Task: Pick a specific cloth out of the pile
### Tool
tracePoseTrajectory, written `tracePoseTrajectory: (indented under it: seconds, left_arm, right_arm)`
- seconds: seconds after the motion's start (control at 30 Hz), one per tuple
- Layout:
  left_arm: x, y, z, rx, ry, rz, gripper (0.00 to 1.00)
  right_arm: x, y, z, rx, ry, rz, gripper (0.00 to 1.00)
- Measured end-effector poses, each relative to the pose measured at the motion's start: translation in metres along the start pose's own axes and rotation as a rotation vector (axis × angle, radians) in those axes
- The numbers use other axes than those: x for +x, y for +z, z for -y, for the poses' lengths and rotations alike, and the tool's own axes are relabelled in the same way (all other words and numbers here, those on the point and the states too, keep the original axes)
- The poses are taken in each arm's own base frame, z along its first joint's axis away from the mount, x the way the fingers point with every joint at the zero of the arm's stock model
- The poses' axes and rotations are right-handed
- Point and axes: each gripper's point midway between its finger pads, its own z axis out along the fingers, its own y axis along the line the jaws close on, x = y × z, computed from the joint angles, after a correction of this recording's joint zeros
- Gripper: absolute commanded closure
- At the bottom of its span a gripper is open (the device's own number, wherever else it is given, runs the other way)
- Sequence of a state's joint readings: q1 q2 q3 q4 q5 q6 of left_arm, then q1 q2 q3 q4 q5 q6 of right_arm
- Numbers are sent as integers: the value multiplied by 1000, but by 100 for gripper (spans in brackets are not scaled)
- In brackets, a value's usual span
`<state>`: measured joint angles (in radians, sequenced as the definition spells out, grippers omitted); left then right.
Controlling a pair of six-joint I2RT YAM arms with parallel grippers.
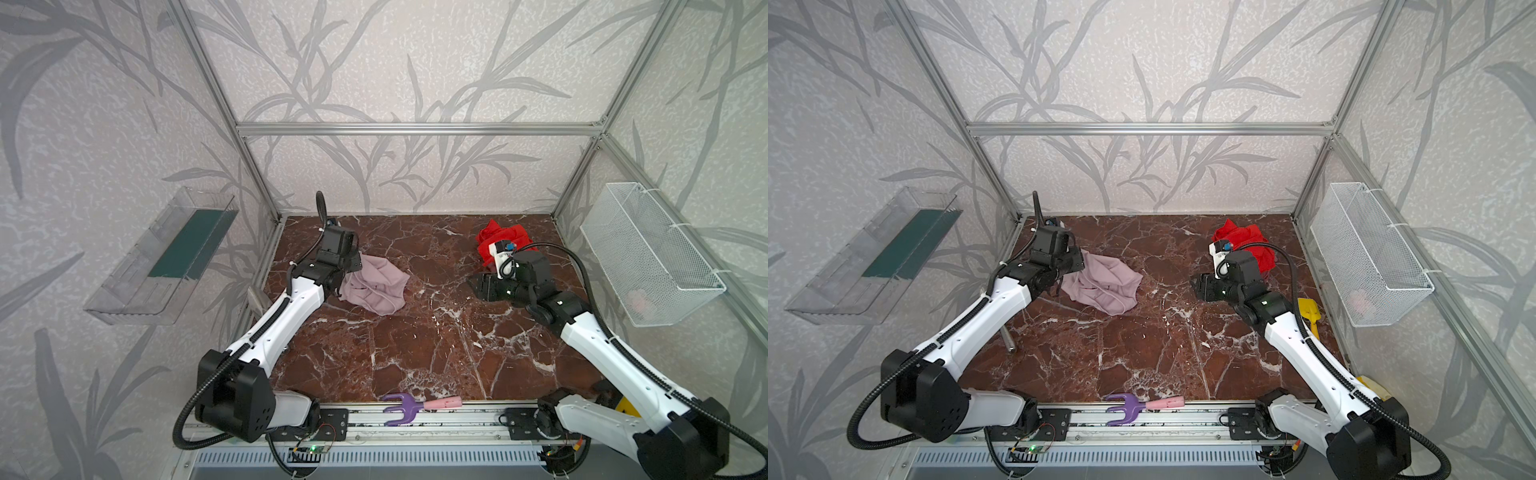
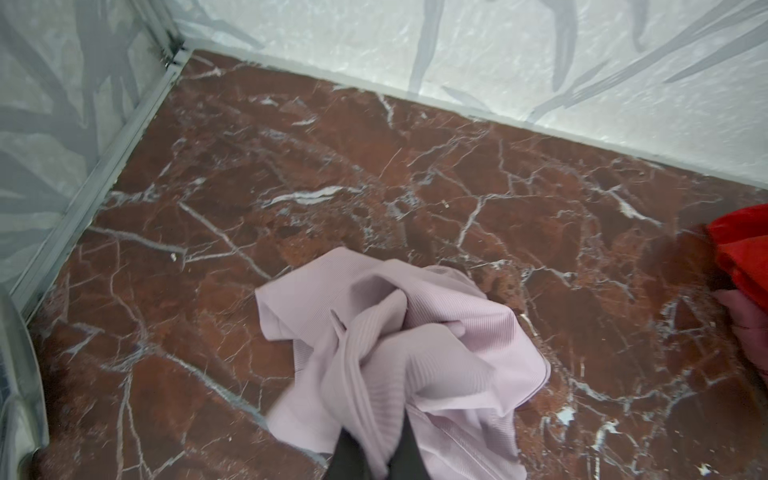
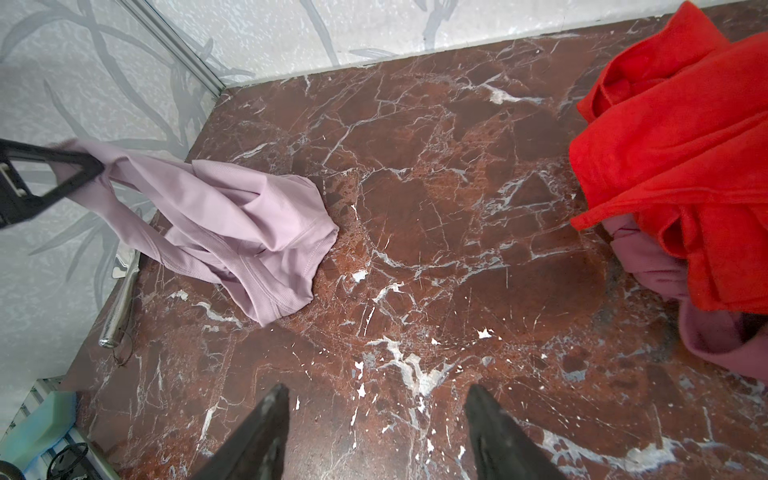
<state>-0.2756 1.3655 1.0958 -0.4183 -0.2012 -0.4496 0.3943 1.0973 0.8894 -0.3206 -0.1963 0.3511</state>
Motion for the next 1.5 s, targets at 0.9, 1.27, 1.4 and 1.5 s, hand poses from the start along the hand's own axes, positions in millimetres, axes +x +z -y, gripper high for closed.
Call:
tracePoseTrajectory:
  seconds: [0.9, 1.27, 1.4, 1.5]
  left_arm:
    - [96, -8, 80, 187, 224, -188, 43]
    - [165, 40, 117, 127, 407, -343, 44]
    - [179, 51, 114, 98, 430, -373, 45]
    - [188, 58, 110, 77, 442, -394, 46]
  right_arm:
    - [6, -1, 0, -17, 17, 12, 33]
    - [16, -4, 2, -19, 24, 10, 33]
    - [13, -10, 0, -26, 22, 28, 33]
    - [12, -11, -1, -28, 25, 32, 33]
